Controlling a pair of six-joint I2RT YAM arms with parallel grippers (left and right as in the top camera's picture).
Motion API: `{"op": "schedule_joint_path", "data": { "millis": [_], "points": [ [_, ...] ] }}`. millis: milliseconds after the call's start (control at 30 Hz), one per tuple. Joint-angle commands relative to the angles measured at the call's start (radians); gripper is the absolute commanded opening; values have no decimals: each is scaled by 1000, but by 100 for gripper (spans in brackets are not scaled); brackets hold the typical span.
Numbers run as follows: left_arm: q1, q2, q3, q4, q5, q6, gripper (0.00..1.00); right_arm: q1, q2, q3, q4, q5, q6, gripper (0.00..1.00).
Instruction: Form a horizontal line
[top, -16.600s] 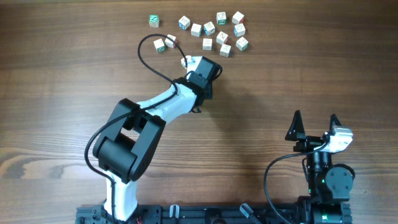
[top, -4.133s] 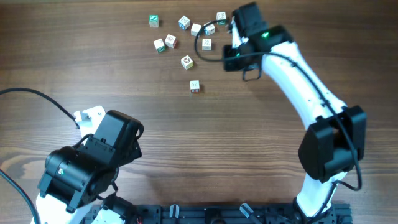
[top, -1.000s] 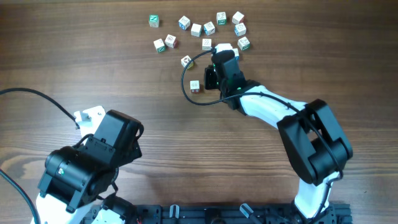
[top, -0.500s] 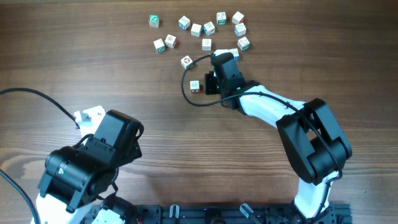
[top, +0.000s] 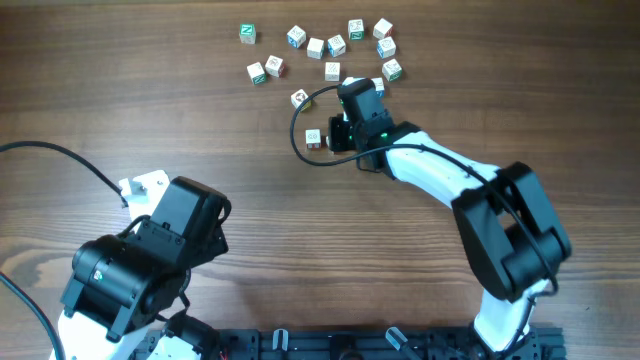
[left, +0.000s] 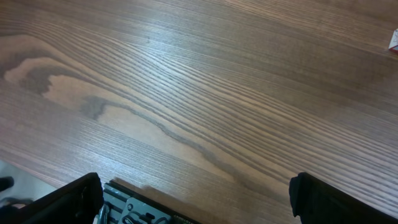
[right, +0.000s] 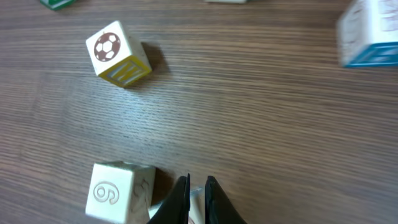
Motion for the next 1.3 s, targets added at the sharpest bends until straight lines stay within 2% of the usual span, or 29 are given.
{"op": "schedule_joint_path", "data": {
  "millis": [0, 133, 433, 533, 667, 767, 900, 1033, 1167, 1200, 1233, 1267],
  "points": [
    [6, -2, -5, 0, -16, -21, 100, -6, -60, 27, -71, 114, -3, 8],
    [6, -2, -5, 0, -16, -21, 100, -24, -51, 16, -122, 115, 24, 8],
    [6, -2, -5, 20, -16, -21, 100, -30, 60, 2, -73, 37, 19, 8],
    [6, -2, -5, 109, 11, -21, 100, -30, 80, 2, -58, -9, 19, 8],
    [6, 2, -6, 240, 124, -21, 100, -30, 86, 2, -51, -49, 23, 6],
    [7, 22, -6, 310, 120, -20, 100, -30, 86, 2, -46, -129, 23, 4],
    [16, 98, -9, 376, 117, -27, 100, -30, 86, 2, -35, -152, 23, 4],
    [74, 212, -10, 423, 142, -109, 100, -30, 86, 2, -36, -177, 24, 4],
    [162, 383, -10, 546, 260, -114, 100, -51, 86, 2, -32, -166, 53, 4],
    [184, 419, -10, 569, 290, -114, 97, -63, 86, 2, -34, -167, 66, 4],
    [207, 451, -10, 587, 322, -114, 90, -77, 86, 2, -39, -168, 83, 4],
    [231, 484, -10, 600, 358, -114, 73, -91, 86, 2, -45, -179, 93, 4]
  ]
}}
